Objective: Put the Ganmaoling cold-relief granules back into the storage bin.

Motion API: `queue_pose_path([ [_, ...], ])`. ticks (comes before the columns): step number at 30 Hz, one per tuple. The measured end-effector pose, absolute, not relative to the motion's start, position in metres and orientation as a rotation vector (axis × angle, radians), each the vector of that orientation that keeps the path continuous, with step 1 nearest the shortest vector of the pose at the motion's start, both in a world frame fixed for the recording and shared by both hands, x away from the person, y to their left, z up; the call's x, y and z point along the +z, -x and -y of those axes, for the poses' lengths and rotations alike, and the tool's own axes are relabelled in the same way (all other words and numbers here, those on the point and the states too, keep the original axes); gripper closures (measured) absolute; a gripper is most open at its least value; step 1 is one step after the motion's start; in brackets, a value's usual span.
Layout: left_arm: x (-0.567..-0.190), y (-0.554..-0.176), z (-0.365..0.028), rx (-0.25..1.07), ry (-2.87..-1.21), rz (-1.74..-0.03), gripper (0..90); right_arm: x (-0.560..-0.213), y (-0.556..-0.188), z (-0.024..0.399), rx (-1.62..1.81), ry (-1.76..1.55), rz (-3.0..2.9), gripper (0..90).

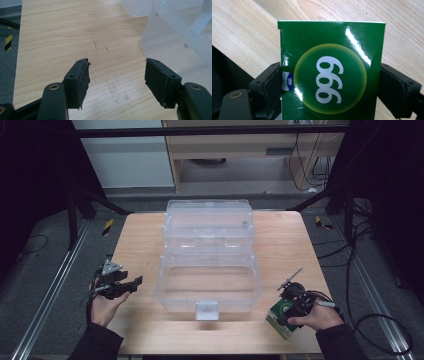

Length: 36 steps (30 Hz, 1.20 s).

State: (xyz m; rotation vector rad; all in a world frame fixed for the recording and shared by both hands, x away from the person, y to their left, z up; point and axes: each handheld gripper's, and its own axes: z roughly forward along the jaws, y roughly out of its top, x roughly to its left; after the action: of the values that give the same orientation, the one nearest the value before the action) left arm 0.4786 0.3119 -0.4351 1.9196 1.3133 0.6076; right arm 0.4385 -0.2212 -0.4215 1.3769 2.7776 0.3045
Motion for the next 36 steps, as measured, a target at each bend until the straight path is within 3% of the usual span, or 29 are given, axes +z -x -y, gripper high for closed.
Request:
queue_pose_path([
  [16,-0.436,-0.479,-0.312,0.606,-1.924,-1.318,35.2,-0.416,-0.439,0.220,0.273,-1.381,-2.774,17.5],
  [36,-0.439,-0.480,-0.311,0.606,-1.943,-1.320,34.6,-0.370,-0.439,0.233,0.430,-1.335,-2.666,17.5],
])
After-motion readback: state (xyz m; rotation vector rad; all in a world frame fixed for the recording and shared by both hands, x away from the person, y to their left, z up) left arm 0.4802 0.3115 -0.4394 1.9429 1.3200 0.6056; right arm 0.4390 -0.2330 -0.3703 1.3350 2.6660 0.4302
